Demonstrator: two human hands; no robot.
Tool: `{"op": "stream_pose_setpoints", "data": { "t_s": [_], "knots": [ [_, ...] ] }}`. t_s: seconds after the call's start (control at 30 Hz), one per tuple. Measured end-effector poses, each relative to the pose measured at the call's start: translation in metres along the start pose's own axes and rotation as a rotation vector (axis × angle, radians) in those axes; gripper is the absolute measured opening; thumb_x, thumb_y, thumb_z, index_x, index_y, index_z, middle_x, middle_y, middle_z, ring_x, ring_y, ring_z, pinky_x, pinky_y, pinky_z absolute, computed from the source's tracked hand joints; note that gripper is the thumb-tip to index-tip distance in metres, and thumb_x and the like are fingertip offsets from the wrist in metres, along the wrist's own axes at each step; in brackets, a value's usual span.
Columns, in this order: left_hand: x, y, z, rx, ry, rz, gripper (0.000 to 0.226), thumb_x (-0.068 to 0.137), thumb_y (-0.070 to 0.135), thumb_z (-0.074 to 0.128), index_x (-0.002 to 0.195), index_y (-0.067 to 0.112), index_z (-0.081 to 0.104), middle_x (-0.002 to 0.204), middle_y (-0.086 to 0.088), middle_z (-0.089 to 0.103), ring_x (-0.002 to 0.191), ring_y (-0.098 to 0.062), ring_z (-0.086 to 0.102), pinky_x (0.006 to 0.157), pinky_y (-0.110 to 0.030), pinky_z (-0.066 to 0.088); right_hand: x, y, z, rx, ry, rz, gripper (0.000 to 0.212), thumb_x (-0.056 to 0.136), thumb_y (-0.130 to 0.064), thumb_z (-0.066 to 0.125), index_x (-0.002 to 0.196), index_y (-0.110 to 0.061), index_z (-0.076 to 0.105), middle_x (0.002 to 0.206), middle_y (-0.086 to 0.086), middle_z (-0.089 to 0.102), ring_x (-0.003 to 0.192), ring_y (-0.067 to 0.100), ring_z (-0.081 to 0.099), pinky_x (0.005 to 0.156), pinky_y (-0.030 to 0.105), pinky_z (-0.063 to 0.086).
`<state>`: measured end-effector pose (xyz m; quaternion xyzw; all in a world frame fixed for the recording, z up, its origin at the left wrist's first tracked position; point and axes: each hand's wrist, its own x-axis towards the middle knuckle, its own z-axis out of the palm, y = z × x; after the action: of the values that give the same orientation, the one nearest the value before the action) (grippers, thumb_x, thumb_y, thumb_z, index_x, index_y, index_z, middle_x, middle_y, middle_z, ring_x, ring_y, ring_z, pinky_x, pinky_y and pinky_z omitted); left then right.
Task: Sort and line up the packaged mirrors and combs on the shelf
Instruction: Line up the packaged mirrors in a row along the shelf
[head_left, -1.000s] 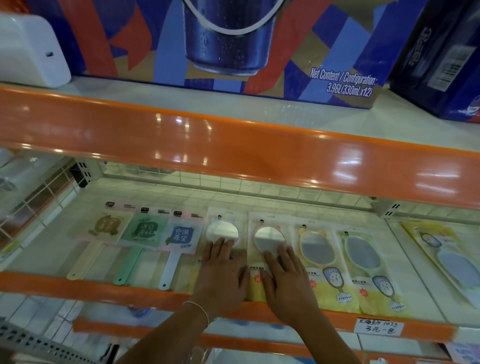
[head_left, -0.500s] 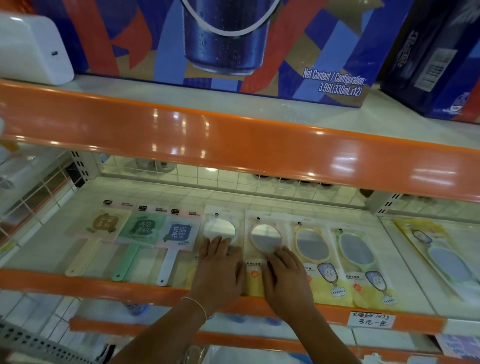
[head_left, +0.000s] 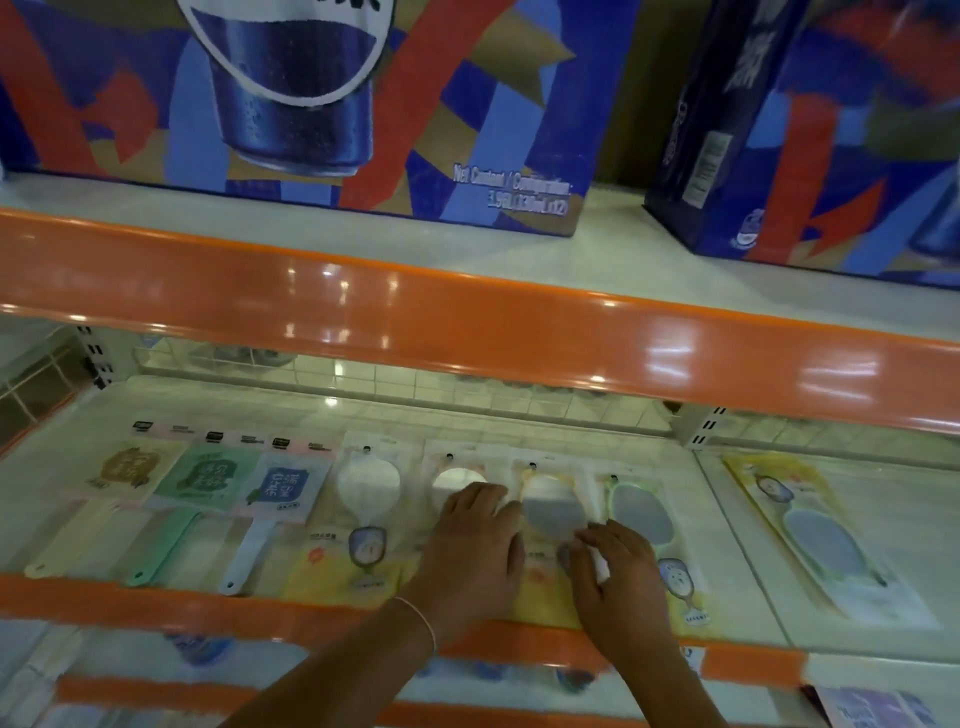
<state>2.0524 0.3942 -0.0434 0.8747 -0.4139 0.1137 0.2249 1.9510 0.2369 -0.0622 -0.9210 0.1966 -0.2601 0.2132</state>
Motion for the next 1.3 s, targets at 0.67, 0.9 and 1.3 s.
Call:
{"op": "stream_pose_setpoints", "data": {
  "t_s": [0.67, 0.9, 1.3],
  "knots": [
    [0.128, 0.230, 0.112, -0.159, -0.421, 0.058, 0.047, 0.094, 0.032, 0.041, 0.137, 0.014, 0.035, 0.133, -0.007, 0.042, 0.122, -0.025, 0.041, 0.099, -0.039, 0.041, 0.040, 0.247, -0.150, -0.280, -0.067, 0.575, 0.059, 0.082, -0.056, 0.057, 0.130, -0.024, 0.052, 0.122, 0.007, 0.062, 0.113, 0.035, 0.054, 0.091, 0.040, 0.047],
    [0.127, 0.253, 0.123, -0.135, -0.470, 0.056, 0.050, 0.096, 0.033, 0.040, 0.142, 0.014, 0.031, 0.142, -0.007, 0.036, 0.130, -0.024, 0.035, 0.105, -0.036, 0.036, 0.045, 0.262, -0.156, -0.302, -0.106, 0.622, 0.079, 0.065, -0.070, 0.065, 0.128, -0.027, 0.047, 0.121, 0.005, 0.056, 0.109, 0.033, 0.050, 0.090, 0.040, 0.040],
    [0.117, 0.244, 0.130, -0.195, -0.420, -0.006, 0.052, 0.097, 0.036, 0.042, 0.145, 0.020, 0.031, 0.144, 0.001, 0.034, 0.130, -0.018, 0.036, 0.105, -0.029, 0.035, 0.049, 0.257, -0.166, 0.387, 0.097, 0.745, 0.058, 0.085, -0.027, 0.068, 0.137, -0.022, 0.041, 0.132, 0.013, 0.057, 0.116, 0.036, 0.056, 0.097, 0.044, 0.047]
  ]
}}
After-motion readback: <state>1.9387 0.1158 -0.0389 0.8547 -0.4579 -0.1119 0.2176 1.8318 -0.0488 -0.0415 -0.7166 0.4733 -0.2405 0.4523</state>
